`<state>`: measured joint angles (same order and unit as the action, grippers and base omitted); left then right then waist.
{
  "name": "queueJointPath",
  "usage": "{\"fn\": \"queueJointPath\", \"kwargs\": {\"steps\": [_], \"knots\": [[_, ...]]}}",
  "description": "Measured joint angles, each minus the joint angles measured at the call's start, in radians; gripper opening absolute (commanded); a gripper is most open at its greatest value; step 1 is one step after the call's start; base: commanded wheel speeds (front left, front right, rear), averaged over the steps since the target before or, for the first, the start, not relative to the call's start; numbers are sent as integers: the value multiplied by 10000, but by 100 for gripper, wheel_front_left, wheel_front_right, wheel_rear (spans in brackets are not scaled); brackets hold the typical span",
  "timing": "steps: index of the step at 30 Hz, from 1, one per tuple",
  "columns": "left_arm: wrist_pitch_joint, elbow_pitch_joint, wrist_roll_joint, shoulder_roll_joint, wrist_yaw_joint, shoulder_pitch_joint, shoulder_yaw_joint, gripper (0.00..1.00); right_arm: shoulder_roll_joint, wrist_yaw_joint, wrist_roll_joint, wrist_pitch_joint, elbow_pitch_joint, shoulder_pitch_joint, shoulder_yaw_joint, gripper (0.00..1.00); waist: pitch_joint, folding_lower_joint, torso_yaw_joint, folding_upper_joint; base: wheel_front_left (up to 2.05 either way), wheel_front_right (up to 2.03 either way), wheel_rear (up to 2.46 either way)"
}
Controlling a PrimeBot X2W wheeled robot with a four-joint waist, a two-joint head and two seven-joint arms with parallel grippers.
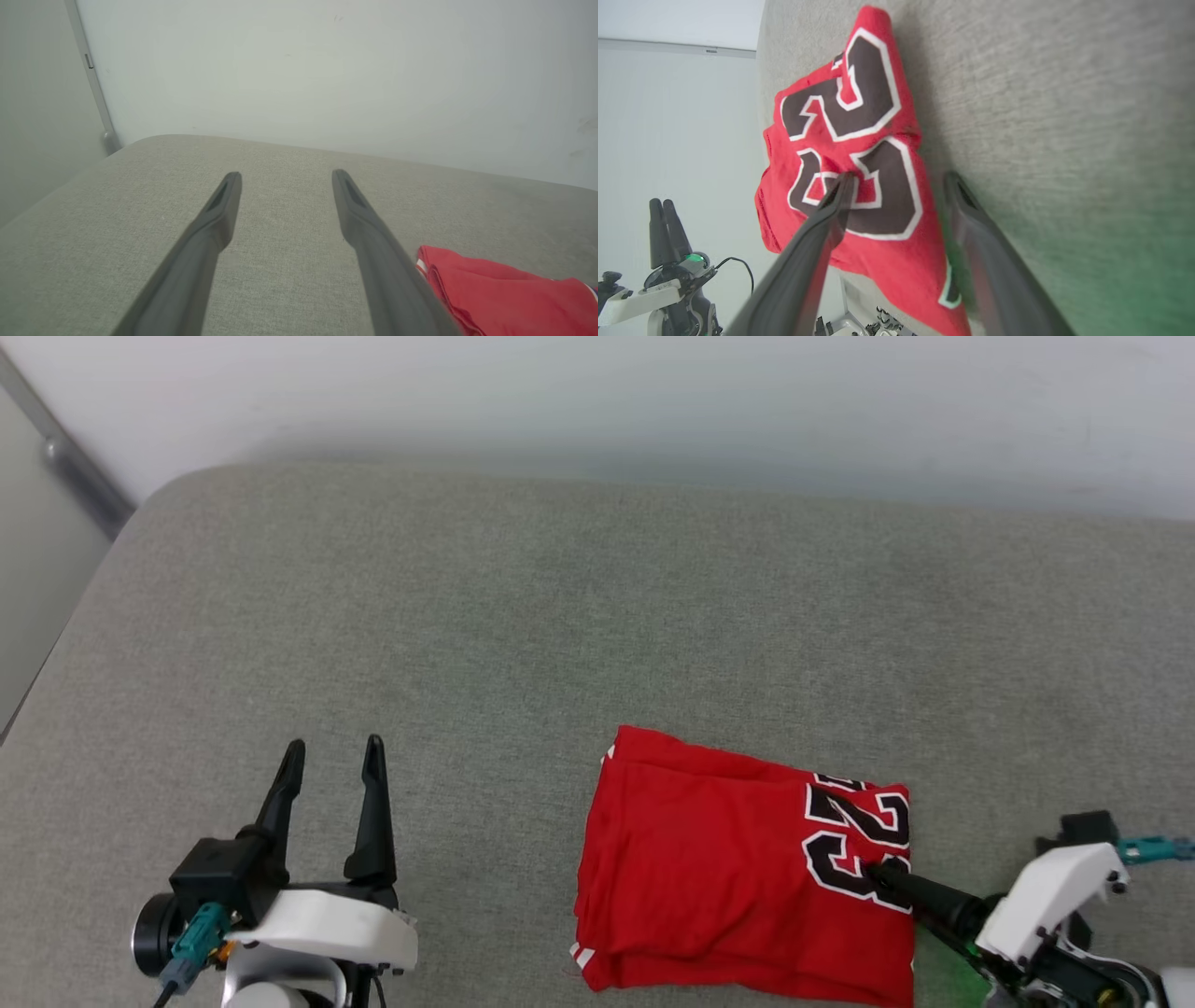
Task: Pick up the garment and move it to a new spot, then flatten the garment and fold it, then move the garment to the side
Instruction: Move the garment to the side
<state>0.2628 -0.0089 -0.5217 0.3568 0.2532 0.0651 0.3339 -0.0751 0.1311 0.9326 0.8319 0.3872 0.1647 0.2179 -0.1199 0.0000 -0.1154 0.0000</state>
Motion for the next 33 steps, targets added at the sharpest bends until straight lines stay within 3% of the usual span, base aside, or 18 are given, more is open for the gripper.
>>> {"fn": "queueJointPath", "kwargs": {"steps": [4,5,6,7,15,20,27,33], "knots": [[0,73,73,-29,-115,215,-6,100,81,6,619,-77,332,274,-533,100,-207,0,-123,0,0,0,0],[0,92,81,-29,-123,227,-12,100,81,6,702,-132,395,314,-656,67,-239,0,-138,0,0,0,0],[0,109,84,-31,-128,237,-15,100,77,6,786,-132,470,360,-759,25,-264,0,-147,0,0,0,0],[0,134,88,-35,-148,247,-17,100,42,6,828,-161,525,408,-872,0,-272,0,-148,0,0,0,0],[0,316,173,-65,-151,195,-27,100,-828,0,316,-1388,313,442,-2082,0,71,1,33,0,0,0,0],[0,328,199,-67,-153,-6,50,100,-1620,-2,-1459,-2274,100,509,-3049,0,425,0,475,0,0,0,0],[0,270,159,-75,-157,-271,52,100,-2000,-2,-3655,-2464,199,868,-3678,0,796,0,1646,0,0,0,0],[0,161,178,-182,-213,-339,58,100,-2079,-2,-4405,-2610,360,1298,-4029,0,908,1,3044,0,0,0,0]]}}
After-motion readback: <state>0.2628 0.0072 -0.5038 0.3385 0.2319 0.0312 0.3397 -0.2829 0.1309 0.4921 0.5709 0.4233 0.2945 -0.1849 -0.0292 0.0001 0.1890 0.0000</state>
